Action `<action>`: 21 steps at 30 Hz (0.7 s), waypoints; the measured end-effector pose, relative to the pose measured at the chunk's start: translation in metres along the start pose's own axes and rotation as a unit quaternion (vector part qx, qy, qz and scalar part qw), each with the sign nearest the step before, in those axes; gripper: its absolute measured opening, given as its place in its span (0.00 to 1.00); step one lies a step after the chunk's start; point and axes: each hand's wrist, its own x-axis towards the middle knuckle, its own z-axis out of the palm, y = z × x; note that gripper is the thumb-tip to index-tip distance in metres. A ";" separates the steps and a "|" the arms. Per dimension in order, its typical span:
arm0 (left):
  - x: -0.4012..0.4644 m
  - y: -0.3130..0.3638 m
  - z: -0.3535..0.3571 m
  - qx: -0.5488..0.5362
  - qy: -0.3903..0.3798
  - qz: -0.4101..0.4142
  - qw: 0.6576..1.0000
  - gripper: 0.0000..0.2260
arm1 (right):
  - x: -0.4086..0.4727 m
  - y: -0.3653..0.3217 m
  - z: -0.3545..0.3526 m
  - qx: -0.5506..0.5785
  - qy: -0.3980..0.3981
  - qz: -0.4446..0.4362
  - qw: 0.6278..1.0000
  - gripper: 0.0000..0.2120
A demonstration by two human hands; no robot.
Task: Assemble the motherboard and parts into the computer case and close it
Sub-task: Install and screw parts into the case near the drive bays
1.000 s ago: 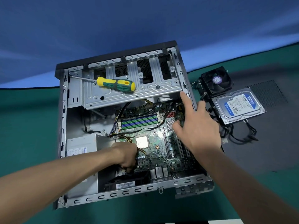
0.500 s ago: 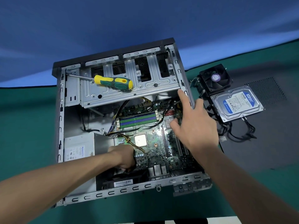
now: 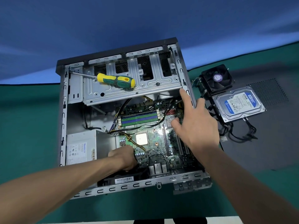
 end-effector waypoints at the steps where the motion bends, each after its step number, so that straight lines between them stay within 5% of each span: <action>1: -0.001 0.001 0.001 0.003 0.006 -0.003 1.000 0.03 | 0.000 0.000 0.000 0.002 -0.001 0.000 1.000 0.37; 9: -0.009 0.003 -0.001 -0.024 0.013 -0.026 0.999 0.09 | 0.001 0.000 -0.001 0.009 -0.009 -0.002 1.000 0.36; 12: -0.008 0.003 -0.005 0.013 -0.004 0.011 1.000 0.03 | 0.001 0.000 -0.001 0.000 -0.007 -0.006 1.000 0.37; 21: -0.005 0.012 -0.012 0.096 -0.043 0.025 0.994 0.13 | 0.001 0.000 -0.002 0.001 -0.017 -0.009 1.000 0.37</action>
